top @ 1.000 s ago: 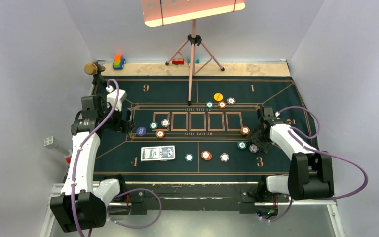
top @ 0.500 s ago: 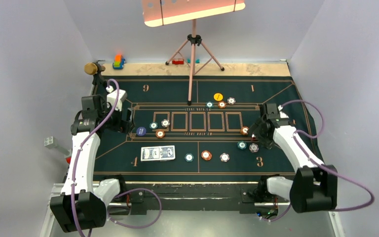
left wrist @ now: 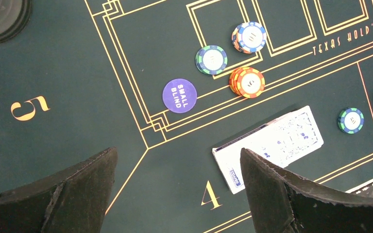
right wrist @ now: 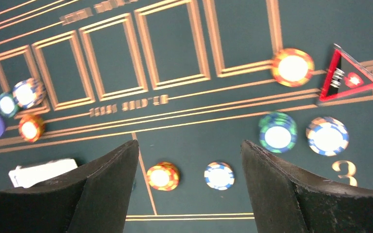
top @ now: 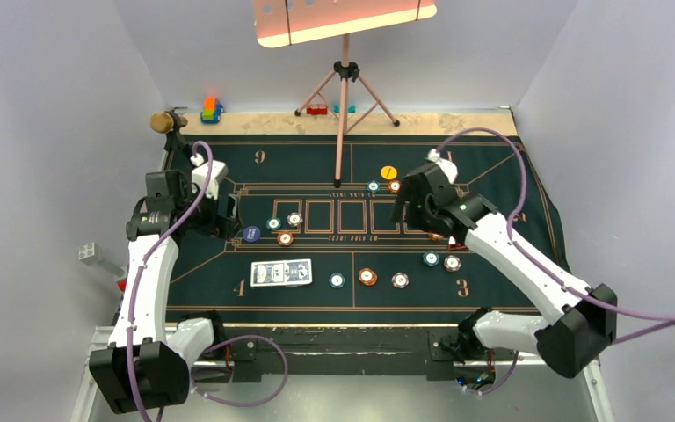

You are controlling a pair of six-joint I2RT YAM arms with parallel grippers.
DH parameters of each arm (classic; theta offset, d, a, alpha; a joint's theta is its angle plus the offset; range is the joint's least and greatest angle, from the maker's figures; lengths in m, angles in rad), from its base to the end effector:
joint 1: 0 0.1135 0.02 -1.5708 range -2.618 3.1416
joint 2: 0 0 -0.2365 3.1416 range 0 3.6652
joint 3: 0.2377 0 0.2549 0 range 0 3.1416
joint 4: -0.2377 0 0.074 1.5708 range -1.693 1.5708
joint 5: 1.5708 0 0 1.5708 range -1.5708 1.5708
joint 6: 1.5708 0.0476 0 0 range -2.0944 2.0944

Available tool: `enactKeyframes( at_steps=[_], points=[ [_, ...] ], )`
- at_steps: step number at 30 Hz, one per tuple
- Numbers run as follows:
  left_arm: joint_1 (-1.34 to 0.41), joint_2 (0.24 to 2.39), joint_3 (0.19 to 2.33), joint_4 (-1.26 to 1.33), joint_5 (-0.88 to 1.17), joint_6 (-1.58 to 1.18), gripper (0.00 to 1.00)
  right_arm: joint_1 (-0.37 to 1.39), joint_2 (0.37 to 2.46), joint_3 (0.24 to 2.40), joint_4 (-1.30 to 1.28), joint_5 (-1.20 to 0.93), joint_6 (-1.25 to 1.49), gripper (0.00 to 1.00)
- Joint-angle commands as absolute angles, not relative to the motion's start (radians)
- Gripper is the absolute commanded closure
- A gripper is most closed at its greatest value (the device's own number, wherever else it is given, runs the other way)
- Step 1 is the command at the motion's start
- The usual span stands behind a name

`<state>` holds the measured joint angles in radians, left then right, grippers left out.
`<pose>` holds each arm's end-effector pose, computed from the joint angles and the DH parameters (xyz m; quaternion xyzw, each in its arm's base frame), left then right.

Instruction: Distribute texas hold em gaming equipment

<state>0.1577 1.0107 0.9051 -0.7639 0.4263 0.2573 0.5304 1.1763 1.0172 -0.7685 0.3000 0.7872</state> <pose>0.2231 0.0155 0.2578 0.1183 0.9131 -0.1252 0.3695 0.2270 0.1168 0.2562 0.1670 0.9243 0.0792 0.3339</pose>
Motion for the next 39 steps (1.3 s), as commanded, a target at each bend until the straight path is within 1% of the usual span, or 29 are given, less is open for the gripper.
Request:
enactKeyframes(
  at_steps=[1,5,9,12,15,18,21,24,29,33,39],
  points=[
    [0.169,0.996,0.922,-0.766,0.471,0.277,0.0,0.65,1.243,1.146,-0.692,0.32,0.709,0.19],
    [0.168,0.984,0.924,-0.781,0.511,0.304,0.0,0.738,1.311,1.18,-0.595,0.224,0.652,0.19],
    [0.166,0.993,0.957,-0.859,0.608,0.406,0.0,0.803,1.366,1.178,-0.507,0.139,0.581,0.19],
    [0.15,1.013,0.983,-0.967,0.714,0.587,0.0,0.807,1.375,1.154,-0.467,0.097,0.539,0.19],
    [0.105,1.015,0.983,-1.062,0.769,0.777,0.0,0.807,1.351,1.137,-0.445,0.06,0.484,0.21],
    [0.035,1.007,0.947,-1.097,0.74,0.898,0.0,0.806,1.303,1.115,-0.425,0.033,0.45,0.2],
    [-0.059,1.016,0.898,-1.062,0.672,0.918,0.0,0.806,1.276,1.105,-0.421,0.054,0.423,0.2],
    [-0.118,1.053,0.867,-1.044,0.653,0.944,0.0,0.801,1.266,1.11,-0.445,0.068,0.407,0.2],
    [-0.234,1.089,0.78,-0.938,0.563,0.961,0.0,0.75,1.201,1.08,-0.424,-0.017,0.422,0.2],
    [-0.335,1.136,0.727,-0.846,0.486,0.94,0.0,0.671,1.132,1.043,-0.41,-0.108,0.427,0.21],
    [-0.372,1.231,0.697,-0.75,0.413,0.954,0.0,0.598,1.035,1.027,-0.422,-0.177,0.423,0.21]
  ],
)
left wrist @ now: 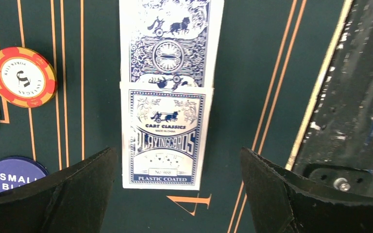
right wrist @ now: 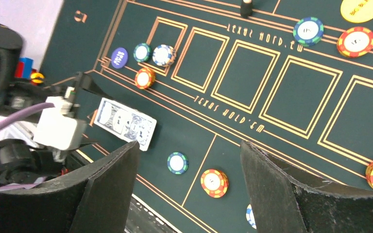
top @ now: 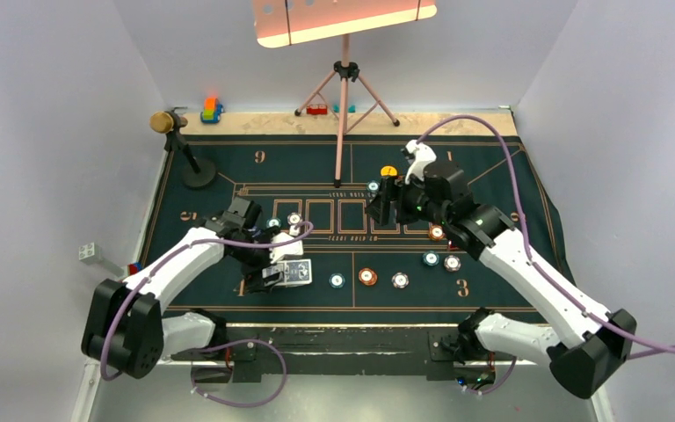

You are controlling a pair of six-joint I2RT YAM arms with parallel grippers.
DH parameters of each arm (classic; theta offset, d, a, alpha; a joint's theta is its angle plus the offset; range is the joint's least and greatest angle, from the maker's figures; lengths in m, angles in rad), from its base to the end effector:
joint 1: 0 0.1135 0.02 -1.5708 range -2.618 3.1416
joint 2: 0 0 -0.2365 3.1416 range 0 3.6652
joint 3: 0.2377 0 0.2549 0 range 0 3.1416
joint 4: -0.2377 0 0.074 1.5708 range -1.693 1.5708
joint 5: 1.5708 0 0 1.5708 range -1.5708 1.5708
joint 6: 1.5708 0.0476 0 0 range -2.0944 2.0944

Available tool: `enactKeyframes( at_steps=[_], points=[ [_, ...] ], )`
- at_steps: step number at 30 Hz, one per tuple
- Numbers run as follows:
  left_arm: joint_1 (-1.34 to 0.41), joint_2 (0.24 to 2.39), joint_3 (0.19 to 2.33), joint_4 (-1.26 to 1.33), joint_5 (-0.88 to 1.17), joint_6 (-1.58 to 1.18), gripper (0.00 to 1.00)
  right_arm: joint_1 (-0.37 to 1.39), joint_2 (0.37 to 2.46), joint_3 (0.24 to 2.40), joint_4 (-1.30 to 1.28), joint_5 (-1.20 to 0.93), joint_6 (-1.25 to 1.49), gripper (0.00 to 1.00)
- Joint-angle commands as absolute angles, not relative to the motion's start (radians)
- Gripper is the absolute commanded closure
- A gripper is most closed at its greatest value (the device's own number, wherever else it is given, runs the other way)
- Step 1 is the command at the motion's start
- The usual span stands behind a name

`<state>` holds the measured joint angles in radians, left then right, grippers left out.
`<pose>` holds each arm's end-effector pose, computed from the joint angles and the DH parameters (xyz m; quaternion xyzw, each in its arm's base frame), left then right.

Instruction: Distribute texas hold em gaming equipment

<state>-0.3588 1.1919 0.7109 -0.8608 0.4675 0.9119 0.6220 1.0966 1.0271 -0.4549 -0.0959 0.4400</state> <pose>0.1857 -0.0925 0.1584 0.5948 0.7621 -0.1910 0.1697 0.2155 0.1601 0.3058 -0.1025 0.8595 0.2885 0.4093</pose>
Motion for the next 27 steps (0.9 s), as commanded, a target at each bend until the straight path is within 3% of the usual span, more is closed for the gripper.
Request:
enactKeyframes(
  at_steps=[1,27],
  points=[
    [-0.374,1.241,0.697,-0.742,0.411,0.96,0.0,0.595,1.025,1.03,-0.426,-0.186,0.421,0.2],
    [-0.504,1.385,0.779,-0.724,0.27,0.881,0.0,0.521,1.074,1.086,-0.451,-0.278,0.395,0.23]
  ],
)
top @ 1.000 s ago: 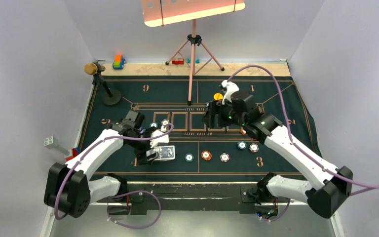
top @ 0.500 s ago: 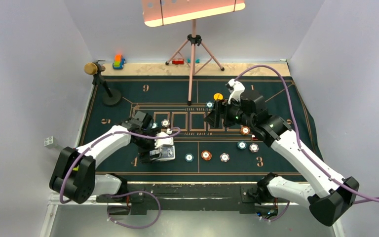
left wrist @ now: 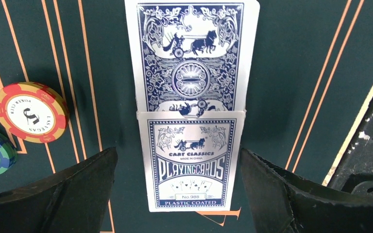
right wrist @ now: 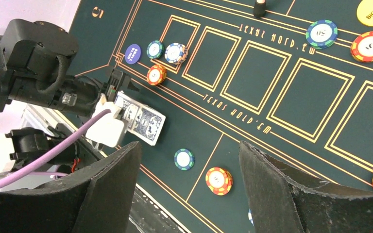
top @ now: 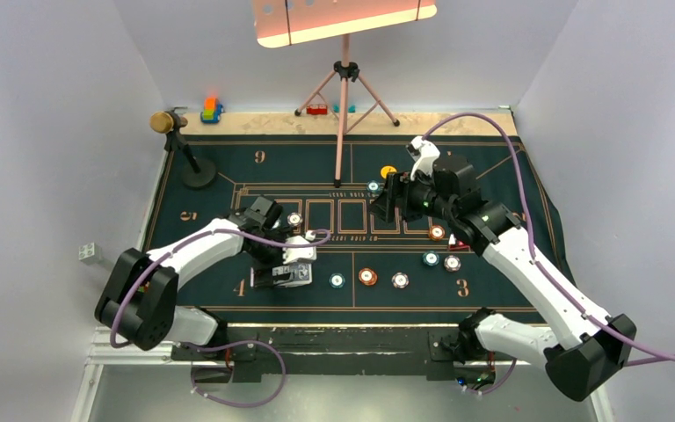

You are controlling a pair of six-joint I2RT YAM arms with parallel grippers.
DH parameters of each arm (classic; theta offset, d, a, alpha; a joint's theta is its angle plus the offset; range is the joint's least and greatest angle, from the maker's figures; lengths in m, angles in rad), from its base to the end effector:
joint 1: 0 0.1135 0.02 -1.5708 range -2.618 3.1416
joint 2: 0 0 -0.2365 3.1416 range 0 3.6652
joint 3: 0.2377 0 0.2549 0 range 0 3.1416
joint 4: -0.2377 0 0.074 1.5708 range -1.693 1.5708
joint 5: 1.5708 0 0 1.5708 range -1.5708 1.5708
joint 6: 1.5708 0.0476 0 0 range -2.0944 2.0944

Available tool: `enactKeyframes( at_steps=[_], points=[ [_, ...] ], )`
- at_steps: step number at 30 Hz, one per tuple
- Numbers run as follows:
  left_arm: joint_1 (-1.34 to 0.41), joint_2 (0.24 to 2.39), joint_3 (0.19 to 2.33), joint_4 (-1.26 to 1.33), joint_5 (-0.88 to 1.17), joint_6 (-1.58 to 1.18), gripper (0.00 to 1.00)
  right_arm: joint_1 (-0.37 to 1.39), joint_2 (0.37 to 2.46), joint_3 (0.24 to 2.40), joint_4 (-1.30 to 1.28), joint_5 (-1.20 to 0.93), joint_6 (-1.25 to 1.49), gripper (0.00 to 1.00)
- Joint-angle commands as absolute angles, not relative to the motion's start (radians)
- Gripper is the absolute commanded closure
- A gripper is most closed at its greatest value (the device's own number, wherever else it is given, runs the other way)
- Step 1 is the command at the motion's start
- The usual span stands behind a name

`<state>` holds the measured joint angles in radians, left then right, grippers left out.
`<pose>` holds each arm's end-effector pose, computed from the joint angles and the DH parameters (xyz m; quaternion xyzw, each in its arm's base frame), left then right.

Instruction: Distribute texas hold em gaming equipment

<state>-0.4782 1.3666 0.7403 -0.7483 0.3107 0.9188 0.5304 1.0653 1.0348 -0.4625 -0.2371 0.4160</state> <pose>0.1986 -0.1193 0.1315 0.6439 0.7432 -0.1291 0.1281 0.2194 0.1416 0.3159 -0.1093 0.8474 0.3226 0.4073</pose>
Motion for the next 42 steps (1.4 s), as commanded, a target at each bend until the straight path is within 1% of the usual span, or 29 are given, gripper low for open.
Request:
enactKeyframes(
  at_steps=[1,5,9,13,14,16,22,24,27,32,34,37,40,42],
  points=[
    [-0.512,1.388,0.779,-0.712,0.255,0.865,0.0,0.519,1.074,1.088,-0.451,-0.281,0.395,0.23],
    [-0.558,1.404,0.773,-0.682,0.176,0.817,0.0,0.51,1.077,1.098,-0.454,-0.289,0.396,0.24],
    [-0.582,1.411,0.768,-0.667,0.143,0.801,0.01,0.495,1.082,1.107,-0.46,-0.298,0.395,0.25],
    [-0.609,1.427,0.77,-0.662,0.111,0.79,0.05,0.484,1.083,1.116,-0.468,-0.299,0.395,0.26],
    [-0.613,1.434,0.775,-0.669,0.108,0.788,0.07,0.485,1.082,1.117,-0.47,-0.299,0.396,0.26],
    [-0.618,1.446,0.781,-0.677,0.11,0.779,0.16,0.483,1.08,1.118,-0.472,-0.299,0.398,0.26],
    [-0.619,1.417,0.791,-0.71,0.147,0.755,0.49,0.48,1.076,1.095,-0.472,-0.309,0.42,0.27],
    [-0.618,1.387,0.807,-0.741,0.174,0.747,0.56,0.479,1.072,1.069,-0.456,-0.318,0.44,0.27],
    [-0.618,1.34,0.862,-0.815,0.218,0.73,0.62,0.479,1.064,1.017,-0.416,-0.351,0.477,0.27],
    [-0.617,1.27,0.977,-0.955,0.292,0.69,0.65,0.479,1.06,0.902,-0.286,-0.489,0.571,0.26],
    [-0.617,1.254,1.025,-0.992,0.312,0.675,0.65,0.48,1.067,0.838,-0.177,-0.588,0.652,0.24],
    [-0.617,1.263,1.106,-1.049,0.337,0.648,0.67,0.492,1.082,0.747,0.061,-0.689,0.772,0.2],
    [-0.618,1.288,1.183,-1.093,0.345,0.628,0.73,0.532,1.104,0.742,0.15,-0.706,0.812,0.18],
    [-0.617,1.302,1.224,-1.109,0.343,0.62,0.73,0.567,1.137,0.766,0.176,-0.7,0.827,0.17]
  ],
)
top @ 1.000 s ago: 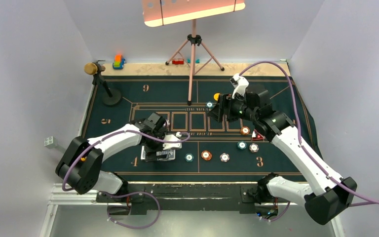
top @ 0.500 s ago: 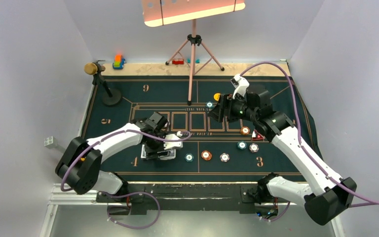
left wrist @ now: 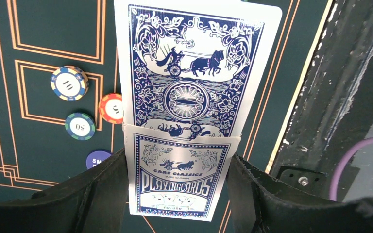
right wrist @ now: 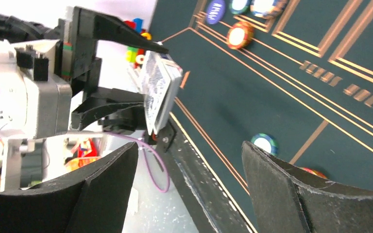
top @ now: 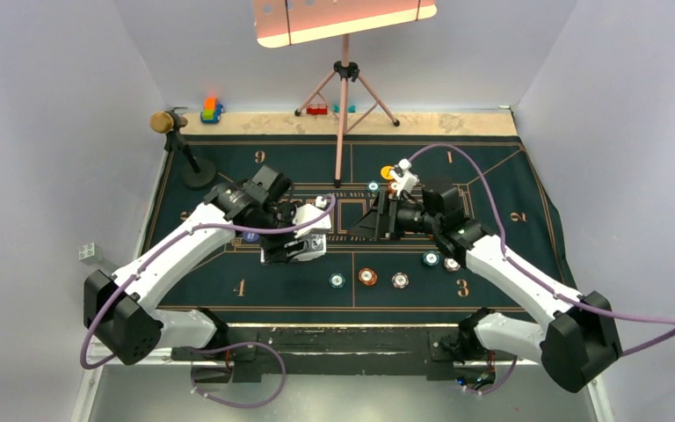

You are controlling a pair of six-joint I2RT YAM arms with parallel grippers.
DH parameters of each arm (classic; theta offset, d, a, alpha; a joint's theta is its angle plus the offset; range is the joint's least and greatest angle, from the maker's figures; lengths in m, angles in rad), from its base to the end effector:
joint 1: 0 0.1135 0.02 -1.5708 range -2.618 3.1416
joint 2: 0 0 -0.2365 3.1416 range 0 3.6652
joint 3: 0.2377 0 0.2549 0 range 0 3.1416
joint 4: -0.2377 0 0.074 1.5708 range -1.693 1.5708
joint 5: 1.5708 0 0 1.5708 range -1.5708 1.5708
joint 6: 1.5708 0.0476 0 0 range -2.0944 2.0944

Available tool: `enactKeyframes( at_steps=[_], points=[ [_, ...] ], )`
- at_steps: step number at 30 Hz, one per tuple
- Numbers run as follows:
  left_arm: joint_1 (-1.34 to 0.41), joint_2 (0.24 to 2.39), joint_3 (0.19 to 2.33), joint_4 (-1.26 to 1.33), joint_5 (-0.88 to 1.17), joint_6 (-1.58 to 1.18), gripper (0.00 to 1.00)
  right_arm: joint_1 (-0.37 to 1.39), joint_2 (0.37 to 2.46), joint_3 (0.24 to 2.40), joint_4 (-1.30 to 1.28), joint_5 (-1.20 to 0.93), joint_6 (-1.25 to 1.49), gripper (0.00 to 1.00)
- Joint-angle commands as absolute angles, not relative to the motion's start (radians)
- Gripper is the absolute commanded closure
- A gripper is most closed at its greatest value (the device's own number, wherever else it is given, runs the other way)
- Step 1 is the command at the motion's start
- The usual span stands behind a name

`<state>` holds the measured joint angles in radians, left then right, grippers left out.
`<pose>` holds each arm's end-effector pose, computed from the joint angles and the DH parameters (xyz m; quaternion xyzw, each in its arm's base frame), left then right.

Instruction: Distribute texas hold em gaming equipment

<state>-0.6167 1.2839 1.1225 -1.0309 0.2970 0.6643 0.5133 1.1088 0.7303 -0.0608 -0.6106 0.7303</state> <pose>0.1970 -0.1568 0.2487 0.6028 0.7622 -0.1408 0.1895 0.2211 0.1560 0.2414 -0.0730 0.8179 0.5041 0.2678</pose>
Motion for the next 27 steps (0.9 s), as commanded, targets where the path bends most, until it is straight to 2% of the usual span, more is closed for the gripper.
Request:
enactKeyframes(
  at_steps=[1,9,17,23,27],
  points=[
    [-0.617,1.307,1.25,-1.117,0.342,0.616,0.73,0.583,1.155,0.787,0.181,-0.694,0.83,0.17],
    [-0.618,1.324,1.322,-1.143,0.314,0.588,0.8,0.674,1.343,0.842,0.361,-0.679,0.946,0.18],
    [-0.617,1.327,1.343,-1.163,0.283,0.584,0.82,0.711,1.457,0.87,0.479,-0.672,1.016,0.2],
    [-0.617,1.335,1.368,-1.146,0.27,0.56,0.84,0.741,1.532,0.877,0.596,-0.684,1.108,0.25],
    [-0.618,1.347,1.395,-1.142,0.272,0.549,0.85,0.762,1.58,0.882,0.669,-0.685,1.167,0.34]
  ],
)
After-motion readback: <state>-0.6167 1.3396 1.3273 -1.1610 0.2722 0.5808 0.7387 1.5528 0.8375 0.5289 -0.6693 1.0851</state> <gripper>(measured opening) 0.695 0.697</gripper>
